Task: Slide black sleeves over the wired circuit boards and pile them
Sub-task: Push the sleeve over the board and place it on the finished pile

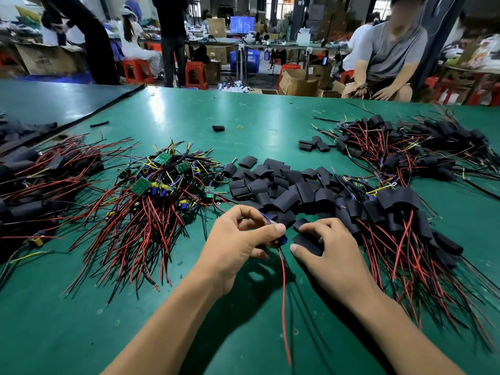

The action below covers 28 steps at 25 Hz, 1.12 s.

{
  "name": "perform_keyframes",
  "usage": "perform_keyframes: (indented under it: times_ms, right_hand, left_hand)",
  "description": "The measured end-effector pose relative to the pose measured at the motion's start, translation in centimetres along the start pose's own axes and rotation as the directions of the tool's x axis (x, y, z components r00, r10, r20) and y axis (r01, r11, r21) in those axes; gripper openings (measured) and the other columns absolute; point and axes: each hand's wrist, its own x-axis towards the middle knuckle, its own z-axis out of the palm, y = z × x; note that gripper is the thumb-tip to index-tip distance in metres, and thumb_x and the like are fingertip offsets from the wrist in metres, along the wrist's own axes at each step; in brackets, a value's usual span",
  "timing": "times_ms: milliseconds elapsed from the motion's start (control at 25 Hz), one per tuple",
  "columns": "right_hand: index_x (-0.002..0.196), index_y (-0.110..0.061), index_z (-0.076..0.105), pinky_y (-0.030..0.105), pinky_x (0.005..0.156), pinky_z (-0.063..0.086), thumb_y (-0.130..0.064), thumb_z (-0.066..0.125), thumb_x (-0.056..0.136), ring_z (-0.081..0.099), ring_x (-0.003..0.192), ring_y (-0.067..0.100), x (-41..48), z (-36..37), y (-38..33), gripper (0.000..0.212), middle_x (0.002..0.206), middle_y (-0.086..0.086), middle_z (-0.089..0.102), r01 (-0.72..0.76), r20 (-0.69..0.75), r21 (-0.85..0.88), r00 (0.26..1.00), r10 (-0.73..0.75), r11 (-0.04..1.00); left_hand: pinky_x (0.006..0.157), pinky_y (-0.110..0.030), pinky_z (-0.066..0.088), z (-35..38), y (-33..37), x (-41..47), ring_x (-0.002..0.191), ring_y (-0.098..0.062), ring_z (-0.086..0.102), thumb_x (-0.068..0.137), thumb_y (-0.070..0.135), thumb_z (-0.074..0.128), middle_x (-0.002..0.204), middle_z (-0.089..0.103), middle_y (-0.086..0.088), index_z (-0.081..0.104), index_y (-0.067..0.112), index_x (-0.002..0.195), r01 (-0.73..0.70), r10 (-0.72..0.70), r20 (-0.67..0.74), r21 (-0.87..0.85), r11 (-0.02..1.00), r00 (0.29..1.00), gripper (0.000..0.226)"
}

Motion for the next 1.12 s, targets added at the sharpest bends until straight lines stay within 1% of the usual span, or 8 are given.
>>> perform_keyframes:
  times_ms: [200, 360, 440, 600, 720, 880, 1000, 1120]
  right_hand:
    - [0.108, -0.022, 0.072, 0.002, 0.077, 0.035, -0.031, 0.083, 0.076, 0.053, 0.087, -0.011, 0.0, -0.1, 0.2, 0.036, 0.103, -0.011, 0.053, 0.009, -0.045, 0.09, 0.999, -0.005, 0.996]
    - [0.112, -0.037, 0.056, 0.029, 0.082, 0.025, -0.063, 0.077, 0.063, 0.051, 0.104, 0.012, 0.3, -0.5, 0.3, 0.059, 0.105, -0.013, 0.041, -0.127, -0.024, -0.139, 0.992, 0.125, 0.982]
    - [0.107, -0.038, 0.053, 0.033, 0.081, 0.023, -0.07, 0.071, 0.064, 0.05, 0.114, 0.018, 0.4, -0.8, 0.4, 0.056, 0.102, -0.013, 0.042, -0.17, 0.003, -0.233, 0.985, 0.175, 0.957]
    - [0.097, -0.038, 0.05, 0.036, 0.084, 0.036, -0.061, 0.077, 0.068, 0.057, 0.104, 0.021, 0.4, -1.3, 0.2, 0.046, 0.091, -0.016, 0.056, -0.194, 0.002, -0.137, 0.98, 0.197, 0.971]
    - [0.099, -0.032, 0.053, 0.043, 0.089, 0.047, -0.051, 0.084, 0.065, 0.061, 0.093, 0.021, 0.4, -1.5, 0.1, 0.05, 0.086, -0.014, 0.057, -0.206, 0.012, -0.008, 0.979, 0.206, 0.979]
    - [0.108, -0.026, 0.065, 0.036, 0.083, 0.048, -0.045, 0.085, 0.068, 0.058, 0.09, 0.018, 0.4, -1.6, 0.1, 0.048, 0.092, -0.008, 0.056, -0.161, -0.001, 0.026, 0.987, 0.161, 0.987]
    - [0.109, -0.022, 0.067, 0.025, 0.08, 0.041, -0.037, 0.087, 0.069, 0.056, 0.089, 0.015, 0.5, -1.7, 0.2, 0.047, 0.095, -0.005, 0.057, -0.139, -0.049, 0.114, 0.988, 0.146, 0.984]
    - [0.11, -0.021, 0.071, 0.017, 0.082, 0.037, -0.034, 0.087, 0.072, 0.057, 0.094, 0.012, 0.7, -1.6, 0.4, 0.043, 0.1, -0.002, 0.06, -0.12, -0.085, 0.181, 0.987, 0.137, 0.976]
  left_hand:
    - [0.042, -0.021, 0.042, 0.6, -0.7, -0.2, 0.05, -0.014, 0.055, 0.065, 0.011, 0.087, 0.066, 0.066, -0.006, 0.054, 0.011, 0.082, 0.025, -0.022, -0.046, 0.058, 0.998, 0.999, 0.037]
    - [0.048, -0.028, 0.053, 0.4, -0.7, 0.1, 0.056, -0.026, 0.063, 0.072, -0.002, 0.082, 0.077, 0.064, -0.021, 0.047, 0.008, 0.085, -0.031, 0.028, -0.16, -0.013, 0.999, 0.987, 0.039]
    - [0.054, -0.029, 0.057, 0.5, -0.6, 0.2, 0.063, -0.029, 0.068, 0.071, -0.005, 0.08, 0.081, 0.062, -0.023, 0.046, 0.007, 0.088, -0.002, -0.01, -0.156, -0.075, 0.997, 0.988, 0.041]
    - [0.059, -0.025, 0.058, 0.6, -0.3, 0.4, 0.069, -0.031, 0.073, 0.067, -0.009, 0.076, 0.085, 0.071, -0.023, 0.048, 0.004, 0.098, 0.182, -0.198, -0.022, -0.314, 0.932, 0.98, 0.044]
    - [0.058, -0.026, 0.058, 0.6, -0.2, 0.2, 0.068, -0.026, 0.07, 0.064, -0.001, 0.079, 0.085, 0.071, -0.019, 0.061, -0.002, 0.099, 0.202, -0.187, 0.086, -0.224, 0.953, 0.979, 0.039]
    - [0.058, -0.023, 0.054, 1.1, -0.4, -0.8, 0.067, -0.015, 0.066, 0.074, 0.003, 0.082, 0.077, 0.072, -0.011, 0.073, 0.01, 0.087, -0.065, 0.036, 0.121, 0.242, 0.968, 0.992, 0.017]
    - [0.058, -0.022, 0.054, 0.9, 0.3, -0.7, 0.066, -0.015, 0.065, 0.079, 0.002, 0.078, 0.075, 0.073, -0.01, 0.073, 0.011, 0.083, -0.175, 0.174, 0.025, 0.213, 0.961, 0.984, 0.011]
    - [0.06, -0.023, 0.056, -0.8, 1.3, 0.3, 0.065, -0.018, 0.063, 0.083, 0.002, 0.073, 0.075, 0.072, -0.008, 0.072, 0.006, 0.085, -0.226, 0.238, -0.207, 0.08, 0.971, 0.949, 0.005]
